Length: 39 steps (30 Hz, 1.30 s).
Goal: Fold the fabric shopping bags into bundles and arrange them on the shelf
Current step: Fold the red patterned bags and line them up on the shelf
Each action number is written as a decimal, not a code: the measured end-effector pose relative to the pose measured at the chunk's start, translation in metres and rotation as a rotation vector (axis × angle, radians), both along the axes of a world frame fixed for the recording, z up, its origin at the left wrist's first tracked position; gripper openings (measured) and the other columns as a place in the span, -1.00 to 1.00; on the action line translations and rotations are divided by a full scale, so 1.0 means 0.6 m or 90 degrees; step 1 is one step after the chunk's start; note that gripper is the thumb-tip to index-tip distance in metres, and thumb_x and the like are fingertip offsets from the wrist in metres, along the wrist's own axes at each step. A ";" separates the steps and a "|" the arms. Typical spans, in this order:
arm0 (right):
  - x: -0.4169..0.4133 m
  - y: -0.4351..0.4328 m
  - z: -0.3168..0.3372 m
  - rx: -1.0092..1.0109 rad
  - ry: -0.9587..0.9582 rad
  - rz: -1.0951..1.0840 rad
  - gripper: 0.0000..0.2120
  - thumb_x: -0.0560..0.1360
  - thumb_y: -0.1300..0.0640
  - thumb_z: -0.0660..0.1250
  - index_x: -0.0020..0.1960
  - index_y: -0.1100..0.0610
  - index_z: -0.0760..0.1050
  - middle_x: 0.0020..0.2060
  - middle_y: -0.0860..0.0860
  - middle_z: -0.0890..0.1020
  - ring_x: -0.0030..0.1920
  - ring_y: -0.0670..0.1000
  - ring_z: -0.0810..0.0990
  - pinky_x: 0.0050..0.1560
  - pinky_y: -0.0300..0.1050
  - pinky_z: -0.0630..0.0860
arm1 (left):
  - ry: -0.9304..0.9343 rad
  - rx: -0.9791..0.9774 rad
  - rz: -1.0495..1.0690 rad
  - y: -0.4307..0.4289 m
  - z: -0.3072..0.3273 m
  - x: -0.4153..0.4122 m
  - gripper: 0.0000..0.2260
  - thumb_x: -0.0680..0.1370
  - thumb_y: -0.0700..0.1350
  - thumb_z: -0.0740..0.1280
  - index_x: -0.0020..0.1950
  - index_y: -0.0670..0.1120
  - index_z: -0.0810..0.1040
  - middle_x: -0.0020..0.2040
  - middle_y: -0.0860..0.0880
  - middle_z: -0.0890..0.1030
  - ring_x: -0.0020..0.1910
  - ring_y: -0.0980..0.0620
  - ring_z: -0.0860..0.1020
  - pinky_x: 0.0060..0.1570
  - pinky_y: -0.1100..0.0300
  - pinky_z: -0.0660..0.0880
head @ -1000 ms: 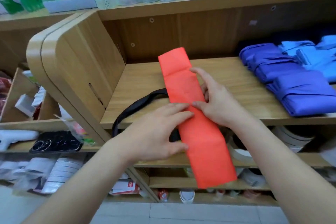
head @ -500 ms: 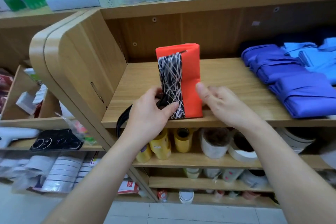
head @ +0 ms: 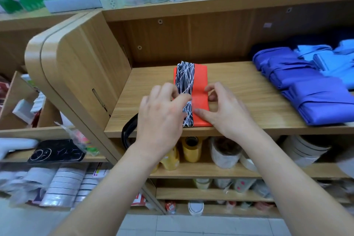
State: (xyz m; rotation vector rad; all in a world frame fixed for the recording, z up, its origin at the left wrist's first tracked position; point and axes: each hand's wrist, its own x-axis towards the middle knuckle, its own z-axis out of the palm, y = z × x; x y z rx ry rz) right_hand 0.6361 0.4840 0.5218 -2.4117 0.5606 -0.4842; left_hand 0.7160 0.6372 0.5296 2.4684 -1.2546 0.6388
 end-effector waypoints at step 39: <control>0.053 0.016 0.001 0.354 -0.311 0.084 -0.88 0.61 -0.02 0.17 0.03 -0.15 0.48 -0.11 -0.08 0.57 -0.09 0.00 0.58 -0.08 0.01 0.58 | 0.636 -0.115 -0.061 -0.014 0.009 0.061 -0.66 0.53 0.09 0.41 0.24 0.00 0.51 0.07 0.05 0.66 0.07 0.07 0.61 0.20 -0.03 0.52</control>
